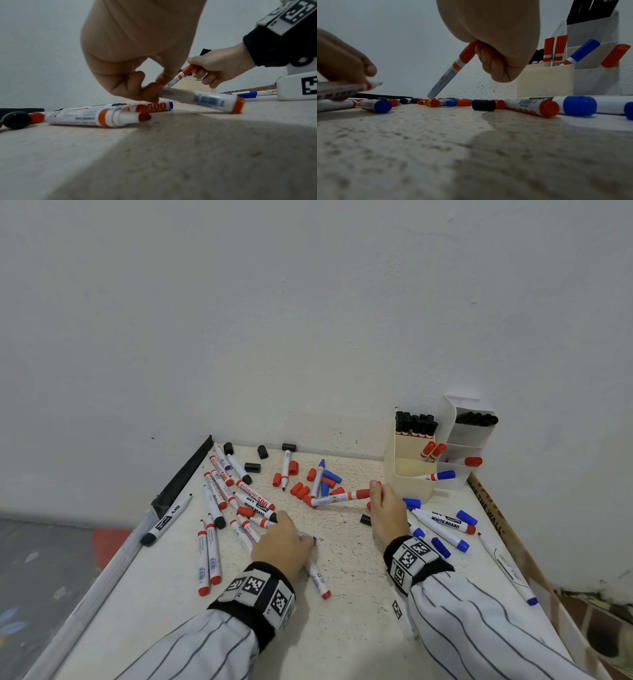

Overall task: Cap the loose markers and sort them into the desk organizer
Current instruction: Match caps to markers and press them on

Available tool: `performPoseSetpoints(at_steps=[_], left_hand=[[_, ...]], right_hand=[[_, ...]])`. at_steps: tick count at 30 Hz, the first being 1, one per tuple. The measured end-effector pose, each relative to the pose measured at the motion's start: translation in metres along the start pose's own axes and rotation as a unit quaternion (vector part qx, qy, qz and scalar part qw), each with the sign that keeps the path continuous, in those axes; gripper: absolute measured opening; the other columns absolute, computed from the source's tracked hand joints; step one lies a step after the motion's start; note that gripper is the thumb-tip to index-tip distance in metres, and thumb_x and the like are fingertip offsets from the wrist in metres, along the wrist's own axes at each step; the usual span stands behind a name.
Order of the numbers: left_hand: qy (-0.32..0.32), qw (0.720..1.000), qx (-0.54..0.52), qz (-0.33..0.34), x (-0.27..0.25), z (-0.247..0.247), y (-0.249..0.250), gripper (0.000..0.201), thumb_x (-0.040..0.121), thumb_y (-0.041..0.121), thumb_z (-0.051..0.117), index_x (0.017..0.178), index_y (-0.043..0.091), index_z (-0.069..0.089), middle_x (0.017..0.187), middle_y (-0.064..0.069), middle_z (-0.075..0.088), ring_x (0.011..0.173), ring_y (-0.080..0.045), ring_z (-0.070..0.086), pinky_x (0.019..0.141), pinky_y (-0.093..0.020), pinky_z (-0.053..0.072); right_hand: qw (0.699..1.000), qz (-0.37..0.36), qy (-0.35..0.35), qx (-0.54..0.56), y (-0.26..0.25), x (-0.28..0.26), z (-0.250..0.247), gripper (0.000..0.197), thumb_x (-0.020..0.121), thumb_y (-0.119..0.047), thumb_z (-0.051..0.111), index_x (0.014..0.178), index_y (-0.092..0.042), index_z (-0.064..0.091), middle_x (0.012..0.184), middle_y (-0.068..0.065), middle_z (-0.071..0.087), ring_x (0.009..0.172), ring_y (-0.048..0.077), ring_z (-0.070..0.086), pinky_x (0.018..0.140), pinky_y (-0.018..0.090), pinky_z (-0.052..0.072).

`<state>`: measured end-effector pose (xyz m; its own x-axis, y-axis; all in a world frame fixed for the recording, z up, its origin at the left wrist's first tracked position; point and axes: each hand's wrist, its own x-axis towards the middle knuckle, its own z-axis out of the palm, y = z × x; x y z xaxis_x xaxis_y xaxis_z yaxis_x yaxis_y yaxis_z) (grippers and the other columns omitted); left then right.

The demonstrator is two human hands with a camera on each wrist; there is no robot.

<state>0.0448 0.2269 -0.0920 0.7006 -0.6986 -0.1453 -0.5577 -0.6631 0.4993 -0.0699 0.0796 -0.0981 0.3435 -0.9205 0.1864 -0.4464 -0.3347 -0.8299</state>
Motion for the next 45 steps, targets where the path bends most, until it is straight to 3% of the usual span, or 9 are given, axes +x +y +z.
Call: performPoseSetpoints(at_steps=[3,8,13,18,24,28,37,42,45], left_hand=[[0.060,0.991,-0.116,0.010,-0.001,0.000,0.003,0.035,0.091,0.032,0.049,0.118,0.021,0.032,0.081,-0.001,0.061,0.071,-0.016,0.061,0.061,-0.030,0.050],[0.075,0.943,-0.320,0.047,0.002,-0.006,0.004,0.037,0.092,0.020,0.054,0.127,0.012,0.043,0.083,-0.005,0.062,0.076,-0.023,0.065,0.073,-0.040,0.057],[0.056,0.927,-0.364,0.063,0.002,-0.006,0.005,0.029,0.092,0.020,0.055,0.119,0.014,0.047,0.087,-0.009,0.061,0.080,-0.029,0.066,0.070,-0.044,0.057],[0.056,0.927,-0.362,0.078,0.006,-0.010,0.009,0.021,0.092,0.020,0.054,0.110,0.021,0.043,0.086,-0.008,0.059,0.077,-0.027,0.064,0.067,-0.038,0.057],[0.071,0.917,-0.382,0.087,0.015,-0.012,0.021,0.020,0.094,0.019,0.051,0.112,0.020,0.043,0.088,-0.004,0.057,0.073,-0.023,0.061,0.061,-0.031,0.054],[0.063,0.917,-0.384,0.085,0.019,-0.006,0.027,0.030,0.095,0.019,0.049,0.124,0.016,0.044,0.097,-0.010,0.059,0.084,-0.033,0.064,0.068,-0.041,0.056],[-0.003,0.894,-0.446,0.025,0.022,0.008,0.028,0.036,0.093,0.010,0.051,0.127,0.019,0.041,0.101,-0.006,0.057,0.080,-0.019,0.060,0.068,-0.034,0.056],[-0.029,0.883,-0.468,0.008,0.021,0.009,0.028,0.037,0.092,0.009,0.052,0.127,0.018,0.043,0.103,-0.006,0.059,0.092,-0.026,0.064,0.072,-0.030,0.057],[-0.030,0.879,-0.476,-0.002,0.022,0.010,0.027,0.038,0.092,0.011,0.053,0.129,0.016,0.044,0.102,-0.008,0.060,0.089,-0.025,0.064,0.078,-0.037,0.058]], right_hand=[[1.000,0.011,0.008,0.002,0.000,0.001,-0.001,0.035,0.099,-0.037,0.032,0.085,-0.009,0.049,0.064,0.000,0.042,0.062,0.013,0.043,0.060,0.028,0.038],[0.998,0.011,0.032,0.054,-0.003,0.000,-0.008,0.029,0.099,-0.034,0.035,0.091,-0.010,0.051,0.068,0.002,0.048,0.064,0.015,0.049,0.059,0.025,0.042],[0.993,-0.046,0.096,0.059,-0.005,0.014,-0.035,0.026,0.099,-0.026,0.039,0.095,-0.007,0.056,0.072,-0.003,0.056,0.063,0.011,0.050,0.055,0.014,0.039],[0.982,-0.096,0.151,0.065,-0.015,0.040,-0.082,0.017,0.097,-0.023,0.044,0.104,-0.011,0.053,0.086,-0.001,0.062,0.076,0.020,0.061,0.071,0.032,0.053],[0.971,-0.138,0.197,-0.003,-0.015,0.070,-0.126,0.024,0.098,-0.013,0.043,0.115,-0.001,0.055,0.091,0.002,0.060,0.080,0.013,0.058,0.060,0.002,0.042],[0.962,-0.169,0.211,-0.048,-0.008,0.078,-0.133,0.022,0.096,-0.009,0.044,0.112,-0.001,0.057,0.098,0.012,0.065,0.087,0.021,0.061,0.075,0.022,0.046],[0.956,-0.199,0.158,-0.145,-0.006,0.094,-0.131,0.023,0.093,-0.005,0.047,0.112,0.004,0.059,0.108,0.018,0.058,0.099,0.027,0.055,0.084,0.014,0.033],[0.950,-0.167,0.154,-0.216,0.001,0.101,-0.124,0.013,0.091,-0.013,0.053,0.099,-0.009,0.063,0.090,0.006,0.067,0.081,0.019,0.056,0.072,0.030,0.045],[0.932,-0.148,0.131,-0.305,0.009,0.106,-0.118,0.014,0.090,-0.017,0.056,0.095,-0.013,0.069,0.093,0.008,0.069,0.088,0.028,0.058,0.076,0.038,0.047]])
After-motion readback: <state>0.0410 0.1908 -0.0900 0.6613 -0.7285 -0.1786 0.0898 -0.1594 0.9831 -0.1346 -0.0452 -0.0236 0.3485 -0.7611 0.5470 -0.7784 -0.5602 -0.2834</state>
